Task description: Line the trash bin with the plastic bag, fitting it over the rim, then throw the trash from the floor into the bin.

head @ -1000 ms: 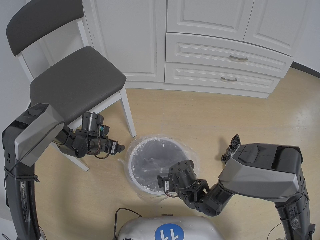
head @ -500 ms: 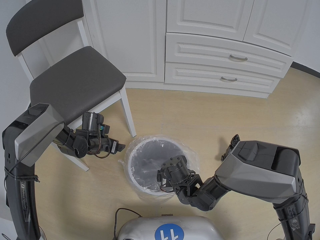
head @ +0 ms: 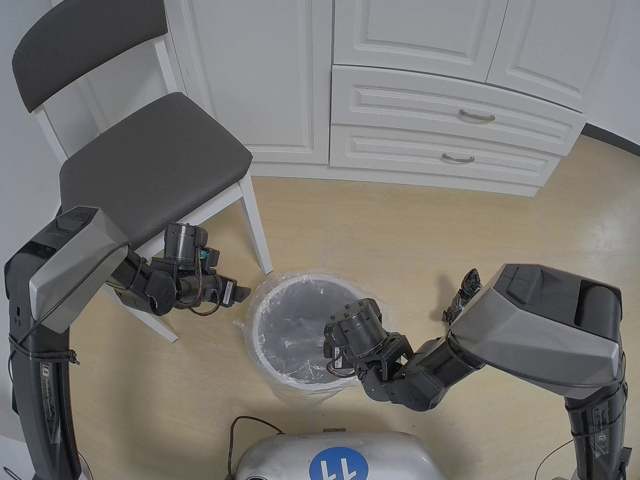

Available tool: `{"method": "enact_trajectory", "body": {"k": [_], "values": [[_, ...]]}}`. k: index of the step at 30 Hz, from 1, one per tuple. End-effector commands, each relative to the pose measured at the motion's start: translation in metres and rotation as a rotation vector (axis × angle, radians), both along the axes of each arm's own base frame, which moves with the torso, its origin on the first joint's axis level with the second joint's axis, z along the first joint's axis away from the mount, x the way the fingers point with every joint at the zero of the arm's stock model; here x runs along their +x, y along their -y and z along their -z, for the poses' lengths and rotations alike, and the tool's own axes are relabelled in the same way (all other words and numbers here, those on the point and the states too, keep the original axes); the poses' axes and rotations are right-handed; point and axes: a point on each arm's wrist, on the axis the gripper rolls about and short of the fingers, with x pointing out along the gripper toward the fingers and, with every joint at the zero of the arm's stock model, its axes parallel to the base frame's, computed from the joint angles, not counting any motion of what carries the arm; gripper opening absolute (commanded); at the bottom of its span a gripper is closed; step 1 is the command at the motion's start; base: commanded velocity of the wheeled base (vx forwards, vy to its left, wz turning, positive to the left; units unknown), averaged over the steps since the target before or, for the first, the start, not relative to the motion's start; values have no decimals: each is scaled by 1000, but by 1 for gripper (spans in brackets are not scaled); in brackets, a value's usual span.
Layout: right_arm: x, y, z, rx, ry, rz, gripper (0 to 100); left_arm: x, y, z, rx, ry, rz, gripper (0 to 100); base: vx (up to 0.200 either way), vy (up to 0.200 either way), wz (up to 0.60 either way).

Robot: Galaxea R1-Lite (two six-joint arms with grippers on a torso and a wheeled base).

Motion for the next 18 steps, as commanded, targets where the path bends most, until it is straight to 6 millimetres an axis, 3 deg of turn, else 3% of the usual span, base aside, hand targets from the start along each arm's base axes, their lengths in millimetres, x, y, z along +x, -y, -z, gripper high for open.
{"method": "enact_trajectory", "body": {"k": [1, 6, 9, 12, 18], "values": [[13, 3, 6, -4, 3, 32, 100, 0, 0, 0, -1, 1, -1, 100, 0, 0, 0], [12, 1, 34, -50, -40, 25, 100, 0, 1, 0, -1, -1, 1, 100, 0, 0, 0], [7, 0, 38, -60, -49, 15, 100, 0, 0, 0, -1, 2, -1, 100, 0, 0, 0], [4, -1, 33, -58, -47, 9, 100, 0, 0, 0, -1, 2, -1, 100, 0, 0, 0], [-30, 0, 4, -48, -61, -76, 100, 0, 0, 0, -1, 1, -1, 100, 0, 0, 0]]}}
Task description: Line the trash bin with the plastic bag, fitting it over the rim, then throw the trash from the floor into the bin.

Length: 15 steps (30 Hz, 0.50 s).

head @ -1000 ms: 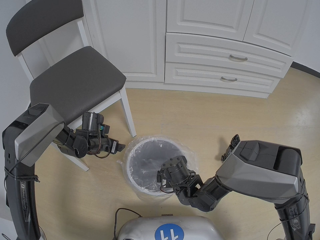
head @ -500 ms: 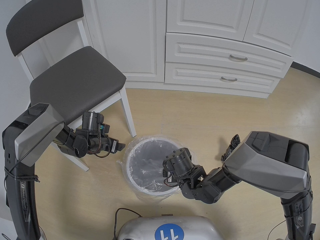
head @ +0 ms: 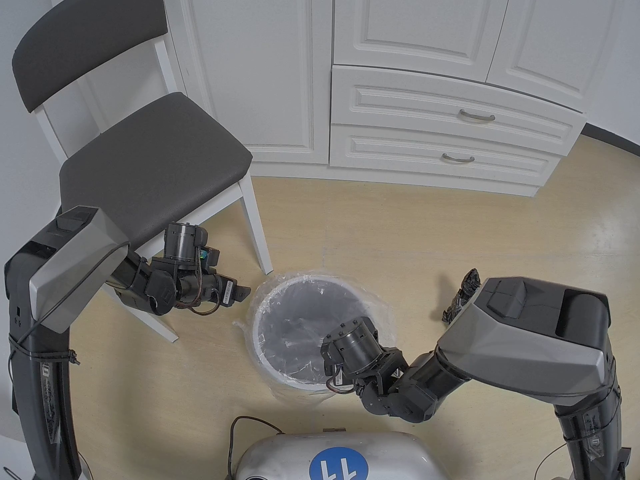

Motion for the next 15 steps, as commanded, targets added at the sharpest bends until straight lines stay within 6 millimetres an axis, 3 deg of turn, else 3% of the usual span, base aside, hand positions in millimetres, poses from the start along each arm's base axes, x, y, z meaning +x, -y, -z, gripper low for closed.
{"method": "enact_trajectory", "body": {"k": [1, 7, 12, 15], "values": [[-29, -1, -23, 6, -23, -81, 100, 0, 0, 0, 1, -1, 1, 100, 0, 0, 0], [-59, 0, -25, -23, -115, -181, 100, 0, 0, -1, 0, 2, -5, 100, 0, 0, 0], [-67, 6, -16, -62, -163, -225, 100, 0, -1, -1, 2, 1, -5, 100, 0, 0, 0], [-56, -2, -16, -11, -128, -204, 100, 0, 0, -1, 3, 3, -5, 100, 0, 0, 0]]}}
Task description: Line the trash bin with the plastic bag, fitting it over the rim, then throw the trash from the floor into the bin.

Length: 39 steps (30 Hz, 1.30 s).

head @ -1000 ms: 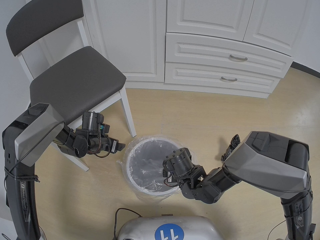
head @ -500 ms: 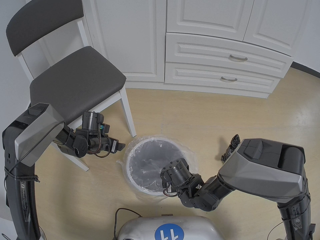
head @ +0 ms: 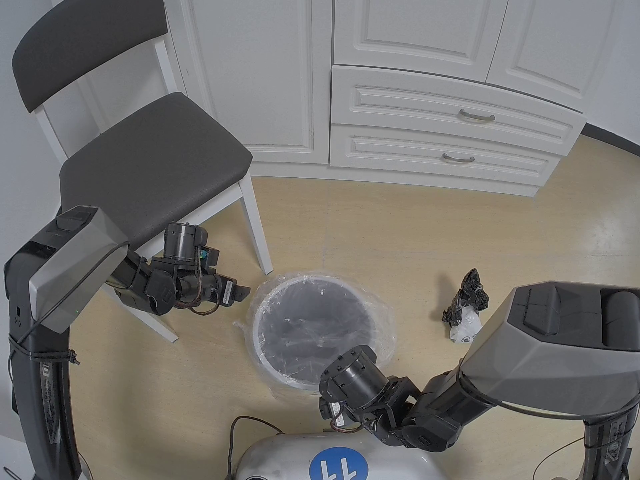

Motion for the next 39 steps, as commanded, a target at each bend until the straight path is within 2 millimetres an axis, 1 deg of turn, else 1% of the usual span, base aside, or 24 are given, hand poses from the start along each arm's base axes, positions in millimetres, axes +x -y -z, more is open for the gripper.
{"method": "enact_trajectory", "body": {"k": [1, 2, 3, 4, 6, 9, 10, 11, 12, 13, 14, 16, 19, 23, 26, 28, 32, 33, 34, 37, 39], "values": [[12, -10, -2, 67, 43, 24, 100, 0, 0, -1, -1, 4, 0, 100, 0, 0, 0], [16, -12, -1, 87, 56, 38, 100, 0, 0, -1, -2, 3, -1, 100, 0, 0, 0], [16, -12, -1, 87, 56, 38, 100, 0, 0, -1, -2, 3, -1, 100, 0, 0, 0], [32, -15, 2, 146, 103, 103, 100, 1, 0, -2, -3, 5, -1, 100, 0, 0, 0], [46, -15, 13, 150, 134, 148, 100, 1, 0, 0, -2, 2, -1, 100, 0, 0, 0], [64, -14, 22, 141, 156, 200, 100, 1, 0, 0, -2, 3, 0, 100, 0, 0, 0], [68, -13, 23, 138, 162, 215, 100, 1, 0, 0, -2, 3, 0, 100, 0, 0, 0], [68, -13, 23, 138, 162, 215, 100, 1, 0, 0, -2, 3, 0, 100, 0, 0, 0], [76, -11, 26, 131, 172, 239, 100, 1, 0, 0, -2, 3, 0, 100, 0, 0, 0], [76, -11, 26, 132, 173, 240, 100, 1, 0, 0, -1, 4, -2, 100, 0, 0, 0], [82, -9, 27, 131, 183, 257, 100, 1, 0, -1, -3, 5, -1, 100, 0, 0, 0], [84, -8, 29, 125, 185, 265, 100, 1, 0, -1, -3, 5, 0, 100, 0, 0, 0], [83, -8, 31, 117, 180, 263, 100, 1, 0, -1, -1, 5, 0, 100, 0, 0, 0], [77, -8, 35, 67, 135, 254, 100, 1, 0, 0, -2, 3, -1, 100, 0, 0, 0], [73, -7, 32, 54, 116, 250, 100, 1, 0, -1, -1, 5, 0, 100, 0, 0, 0], [63, -8, 26, 44, 98, 225, 100, 1, 0, -1, -1, 5, 0, 100, 0, 0, 0], [46, -11, 22, 47, 52, 165, 100, 1, 0, 0, -1, 4, 1, 100, 0, 0, 0], [44, -11, 22, 46, 48, 160, 100, 1, 0, 0, -1, 4, 1, 100, 0, 0, 0], [37, -12, 21, 45, 36, 138, 100, 1, 0, -1, -1, 5, 1, 100, 0, 0, 0], [27, -14, 18, 46, 24, 109, 100, 1, 0, -1, -1, 5, 1, 100, 0, 0, 0], [16, -15, 16, 46, 4, 75, 100, 1, 0, 0, -1, 4, 1, 100, 0, 0, 0]]}}
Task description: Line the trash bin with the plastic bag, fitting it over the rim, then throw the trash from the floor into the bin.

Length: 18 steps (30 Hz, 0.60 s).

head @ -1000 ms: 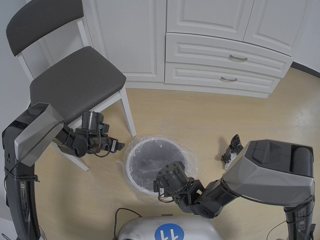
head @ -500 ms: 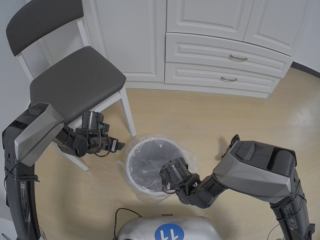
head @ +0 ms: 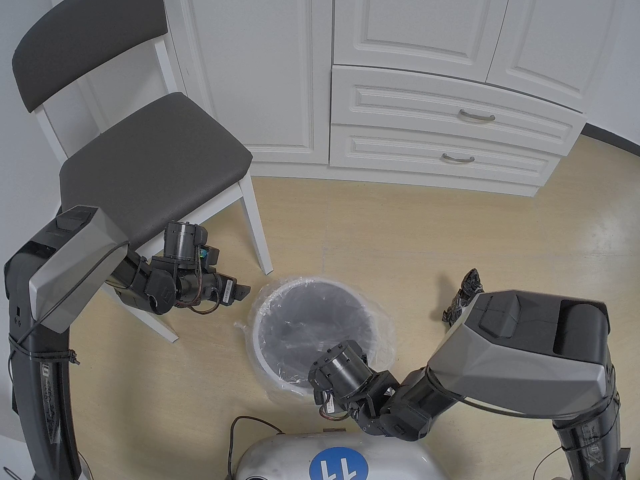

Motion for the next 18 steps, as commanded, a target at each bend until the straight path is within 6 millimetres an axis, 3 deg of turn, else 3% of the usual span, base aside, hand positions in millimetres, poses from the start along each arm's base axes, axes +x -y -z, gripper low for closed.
{"method": "enact_trajectory", "body": {"k": [1, 8, 13, 18], "values": [[-19, -2, -10, 7, -16, -52, 100, 0, 0, 1, 0, -2, 0, 100, 0, 0, 0], [-31, -3, -3, -10, -56, -96, 100, 0, 0, 1, 0, -2, 0, 100, 0, 0, 0], [-20, 0, 14, -21, -81, -77, 100, 0, 0, 1, 0, -3, 0, 100, 0, 0, 0], [-5, 5, 13, -17, -102, -50, 100, 0, 1, 1, -1, 1, 2, 100, 0, 0, 0]]}}
